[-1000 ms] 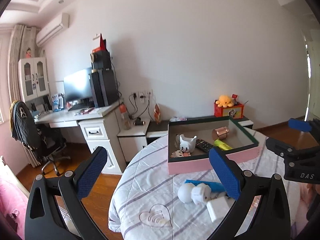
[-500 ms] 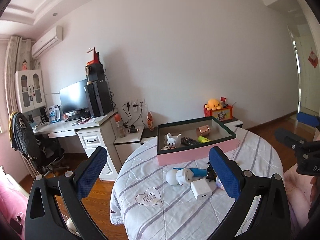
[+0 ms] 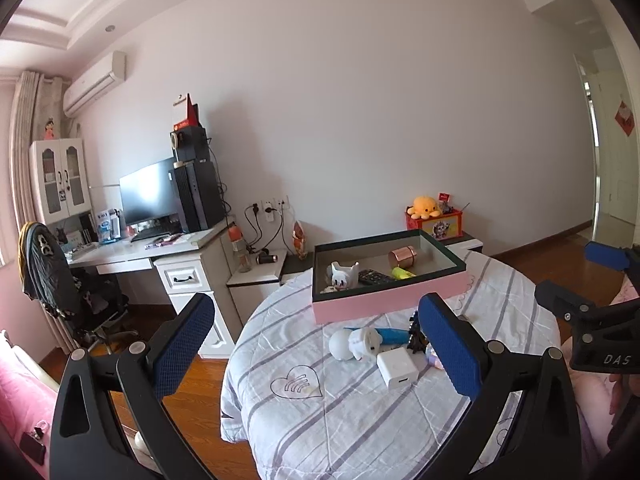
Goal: Organize rigid objects
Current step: 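Grasp white charger with left tool while right tool grasps pink block figure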
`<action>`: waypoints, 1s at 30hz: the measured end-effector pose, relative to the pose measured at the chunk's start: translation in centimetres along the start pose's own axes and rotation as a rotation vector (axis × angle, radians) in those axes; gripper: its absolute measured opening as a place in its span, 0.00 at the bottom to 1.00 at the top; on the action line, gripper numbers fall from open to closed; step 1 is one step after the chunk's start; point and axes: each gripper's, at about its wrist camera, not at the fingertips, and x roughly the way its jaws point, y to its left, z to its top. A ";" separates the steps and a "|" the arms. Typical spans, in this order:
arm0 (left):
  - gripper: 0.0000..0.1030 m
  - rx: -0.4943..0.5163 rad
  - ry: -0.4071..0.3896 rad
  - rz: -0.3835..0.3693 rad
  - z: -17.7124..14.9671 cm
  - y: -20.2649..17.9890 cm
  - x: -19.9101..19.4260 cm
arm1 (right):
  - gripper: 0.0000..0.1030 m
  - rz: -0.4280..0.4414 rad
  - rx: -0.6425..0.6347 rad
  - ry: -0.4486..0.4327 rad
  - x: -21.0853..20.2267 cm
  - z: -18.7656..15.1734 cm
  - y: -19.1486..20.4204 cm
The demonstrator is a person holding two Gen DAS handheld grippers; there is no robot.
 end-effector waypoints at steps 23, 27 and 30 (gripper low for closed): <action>1.00 -0.005 0.209 -0.058 -4.7 0.5 7.7 | 1.00 0.044 -0.056 0.322 12.1 -5.6 1.9; 1.00 -0.007 0.245 -0.063 -5.7 0.7 8.8 | 1.00 0.054 -0.084 0.384 14.8 -6.1 2.6; 1.00 -0.013 0.277 -0.074 -6.3 0.8 9.8 | 1.00 0.072 -0.087 0.416 16.3 -6.2 2.8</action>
